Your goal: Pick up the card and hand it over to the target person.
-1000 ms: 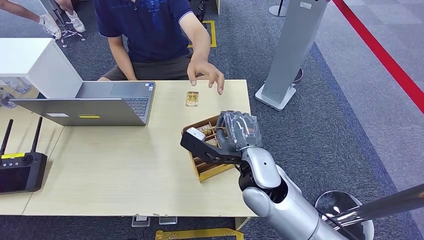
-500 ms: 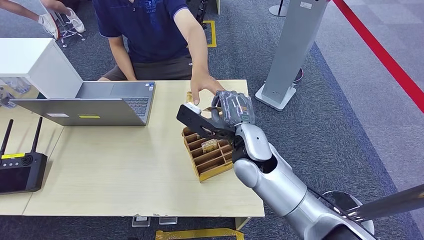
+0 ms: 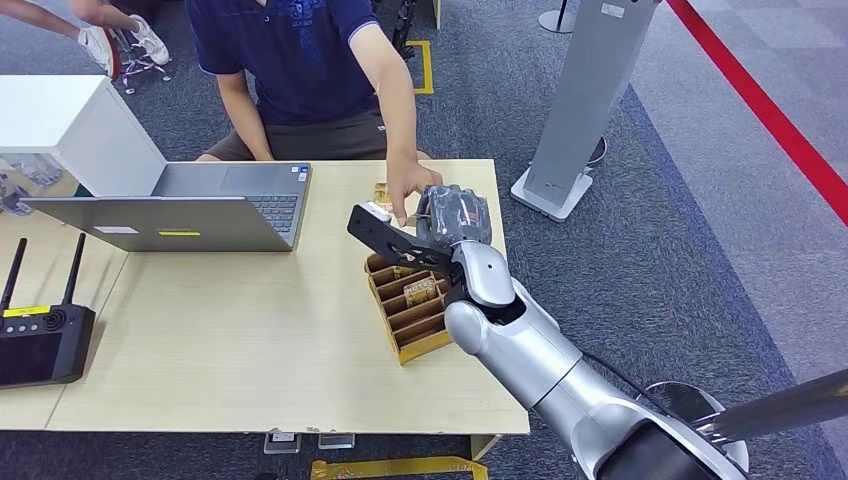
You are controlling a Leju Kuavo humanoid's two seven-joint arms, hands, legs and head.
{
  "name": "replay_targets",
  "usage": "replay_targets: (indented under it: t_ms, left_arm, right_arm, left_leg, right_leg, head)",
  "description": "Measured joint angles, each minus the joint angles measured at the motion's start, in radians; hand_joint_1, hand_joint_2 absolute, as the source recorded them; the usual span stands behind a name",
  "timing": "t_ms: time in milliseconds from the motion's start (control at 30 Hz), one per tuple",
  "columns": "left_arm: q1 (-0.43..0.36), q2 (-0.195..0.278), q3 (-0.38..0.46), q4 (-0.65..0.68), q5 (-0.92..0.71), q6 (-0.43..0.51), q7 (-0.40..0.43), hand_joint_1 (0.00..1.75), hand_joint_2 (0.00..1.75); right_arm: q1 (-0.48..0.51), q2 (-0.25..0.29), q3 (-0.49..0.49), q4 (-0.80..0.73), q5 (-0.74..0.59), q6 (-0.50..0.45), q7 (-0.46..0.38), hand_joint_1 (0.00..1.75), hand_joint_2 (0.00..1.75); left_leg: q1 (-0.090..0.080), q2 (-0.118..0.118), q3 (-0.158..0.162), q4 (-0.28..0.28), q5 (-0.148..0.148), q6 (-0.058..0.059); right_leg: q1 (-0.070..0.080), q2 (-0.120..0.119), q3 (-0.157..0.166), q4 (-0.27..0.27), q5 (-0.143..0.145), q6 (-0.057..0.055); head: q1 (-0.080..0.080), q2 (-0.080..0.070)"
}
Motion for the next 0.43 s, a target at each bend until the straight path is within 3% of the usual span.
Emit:
replay_targets:
  t_ms: [67, 433]
  left_arm:
    - [-0.003, 0.002, -0.006, 0.0, -0.008, -0.001, -0.003, 0.0, 0.0]
    - [0.018, 0.001, 0.022, 0.002, 0.022, 0.0, -0.011, 0.0, 0.0]
  right_arm:
    - [0.002, -0.004, -0.002, -0.011, 0.001, 0.003, 0.001, 0.0, 1.75]
    - [0.021, -0.05, -0.026, -0.173, -0.013, 0.001, 0.008, 0.0, 1.75]
  left_leg:
    - [0.0, 0.0, 0.0, 0.0, 0.0, 0.0]
    - [0.0, 0.0, -0.001, 0.002, -0.001, 0.0]
  right_leg:
    - [0.0, 0.0, 0.0, 0.0, 0.0, 0.0]
    - [0.0, 0.0, -0.002, 0.001, -0.001, 0.0]
  head:
    - [0.0, 0.0]
    - [0.0, 0.0]
